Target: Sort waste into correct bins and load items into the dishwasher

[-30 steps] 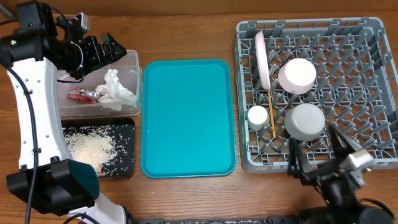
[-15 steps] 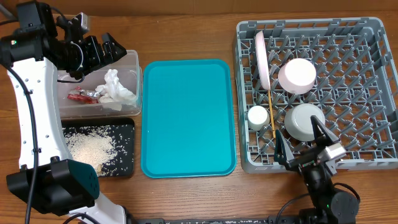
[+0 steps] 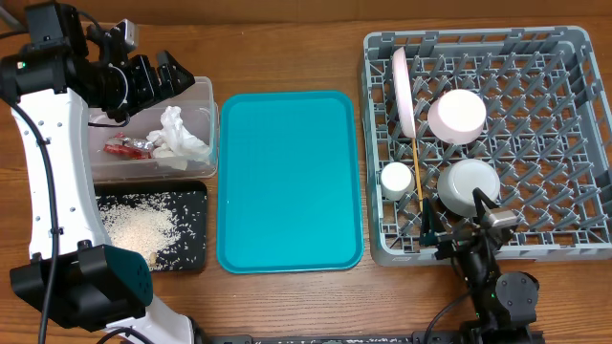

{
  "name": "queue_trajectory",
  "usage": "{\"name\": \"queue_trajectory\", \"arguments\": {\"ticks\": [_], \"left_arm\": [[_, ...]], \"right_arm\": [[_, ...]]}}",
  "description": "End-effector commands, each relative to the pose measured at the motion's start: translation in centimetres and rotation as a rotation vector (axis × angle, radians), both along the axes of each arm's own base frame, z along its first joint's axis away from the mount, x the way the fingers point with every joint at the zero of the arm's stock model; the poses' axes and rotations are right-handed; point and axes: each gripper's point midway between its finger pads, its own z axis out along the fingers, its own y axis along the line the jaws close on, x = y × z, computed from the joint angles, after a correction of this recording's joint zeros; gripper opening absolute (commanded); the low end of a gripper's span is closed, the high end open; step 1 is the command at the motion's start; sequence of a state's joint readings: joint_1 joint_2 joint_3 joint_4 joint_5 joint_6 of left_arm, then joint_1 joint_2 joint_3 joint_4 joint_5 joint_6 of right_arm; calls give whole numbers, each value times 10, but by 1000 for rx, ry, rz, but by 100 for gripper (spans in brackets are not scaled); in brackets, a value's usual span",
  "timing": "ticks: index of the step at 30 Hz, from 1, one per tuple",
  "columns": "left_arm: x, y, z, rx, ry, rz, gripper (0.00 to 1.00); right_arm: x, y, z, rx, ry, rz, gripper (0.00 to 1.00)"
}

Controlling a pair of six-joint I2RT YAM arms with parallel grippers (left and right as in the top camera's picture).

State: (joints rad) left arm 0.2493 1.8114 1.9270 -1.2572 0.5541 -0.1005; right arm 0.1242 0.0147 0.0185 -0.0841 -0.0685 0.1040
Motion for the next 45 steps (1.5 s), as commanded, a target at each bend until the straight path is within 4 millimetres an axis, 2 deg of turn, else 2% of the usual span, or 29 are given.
{"name": "queue_trajectory", "arguments": {"ticks": [1, 30, 35, 38, 41, 45], "left_arm": [[2, -2, 8, 0, -29, -14, 100], [2, -1, 7, 1, -27, -14, 100], [1, 8, 6, 64, -22, 14, 100], [-8, 16, 22, 147, -57, 45, 100], [-23, 19, 53, 213, -131, 74, 100], [-50, 14, 97, 243, -252, 89, 100]], "right_arm": [[1, -7, -2, -11, -6, -42, 100], [1, -7, -2, -11, -6, -42, 100], [1, -7, -2, -11, -6, -42, 100], [1, -7, -2, -11, -6, -42, 100], [1, -7, -2, -11, -5, -42, 100], [1, -7, -2, -11, -6, -42, 100]]}}
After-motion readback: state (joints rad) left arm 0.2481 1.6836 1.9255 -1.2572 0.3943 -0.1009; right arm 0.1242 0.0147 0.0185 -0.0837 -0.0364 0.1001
